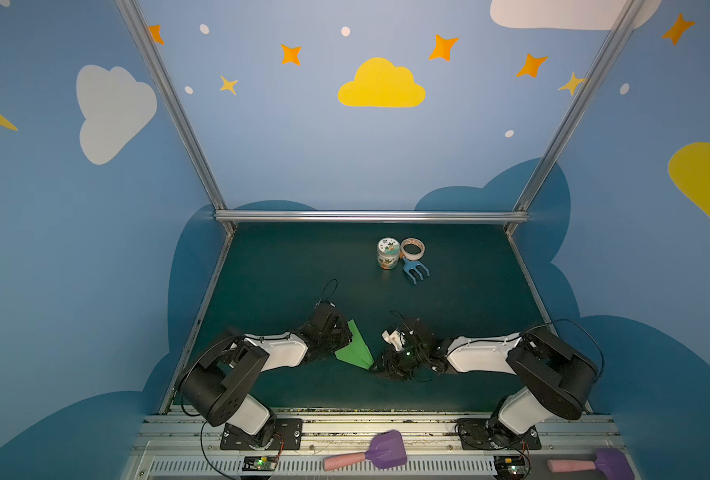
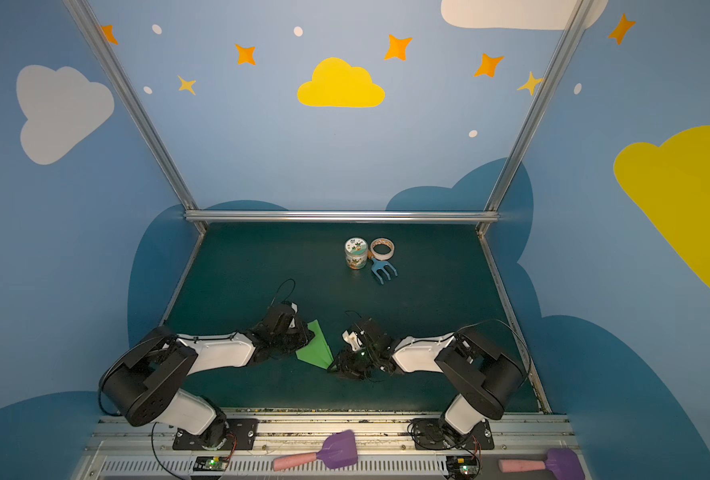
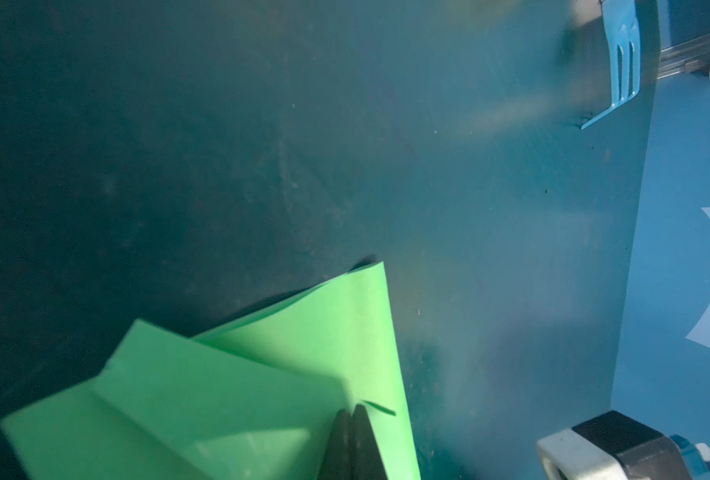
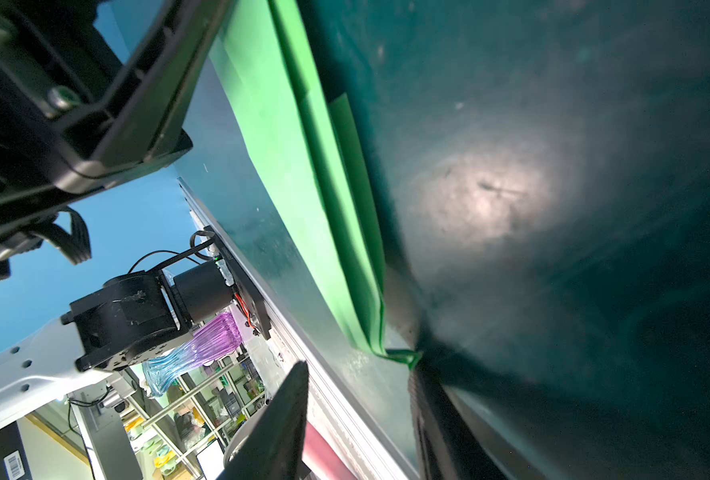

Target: Fold a paper plane with a square sheet of paper (fold left side to right side)

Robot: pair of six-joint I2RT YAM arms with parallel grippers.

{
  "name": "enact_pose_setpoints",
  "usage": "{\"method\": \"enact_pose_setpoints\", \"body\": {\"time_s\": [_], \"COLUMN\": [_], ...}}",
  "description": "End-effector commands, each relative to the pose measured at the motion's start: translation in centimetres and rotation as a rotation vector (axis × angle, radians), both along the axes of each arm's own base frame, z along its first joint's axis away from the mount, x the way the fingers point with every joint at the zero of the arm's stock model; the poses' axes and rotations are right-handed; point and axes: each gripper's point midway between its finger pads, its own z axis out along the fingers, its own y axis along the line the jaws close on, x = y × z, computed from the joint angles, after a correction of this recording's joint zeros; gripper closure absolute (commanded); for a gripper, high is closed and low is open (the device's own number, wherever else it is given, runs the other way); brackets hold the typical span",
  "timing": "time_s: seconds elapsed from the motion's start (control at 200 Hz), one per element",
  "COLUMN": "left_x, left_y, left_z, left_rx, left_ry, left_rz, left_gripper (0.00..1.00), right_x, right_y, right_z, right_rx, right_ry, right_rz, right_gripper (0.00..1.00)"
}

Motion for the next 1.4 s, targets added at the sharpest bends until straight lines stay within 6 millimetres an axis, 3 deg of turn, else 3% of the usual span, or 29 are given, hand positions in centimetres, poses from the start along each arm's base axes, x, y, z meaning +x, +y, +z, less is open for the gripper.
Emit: {"method": "enact_pose_setpoints", "body": {"time_s": [0.0, 0.516, 0.706, 1.121, 1.397], "left_x": [-3.3, -3.1, -3.1, -3.1, -3.3], "left_y": [3.4, 3.3, 3.3, 3.2, 3.5], "left_z": [-4.7, -4.7, -4.6, -4.6, -4.4], "left_rx": [0.164, 0.167, 0.167, 0.163, 0.163], "left_ry": [0.152, 0.153, 0.153, 0.154, 0.152], "left_rz": [0.029, 0.024, 0.025, 0.027, 0.030], "left_gripper": [0.96, 0.96, 0.96, 0.96, 0.96], "right_x": [-0.1, 3.3, 2.7, 2.6, 4.0], "right_y": [-4.1, -2.1, -1.4, 0.0, 1.5], "right_z": [-4.2, -3.5, -3.5, -4.0, -3.2], "right_rx": [-0.188, -0.133, -0.077, -0.014, 0.010], "right_ry": [0.004, -0.129, -0.092, -0.040, -0.051], "right_rz": [-0.079, 0.041, 0.047, 0.044, 0.025], "right_gripper": [0.53, 0.58, 0.68, 0.71, 0.93]}}
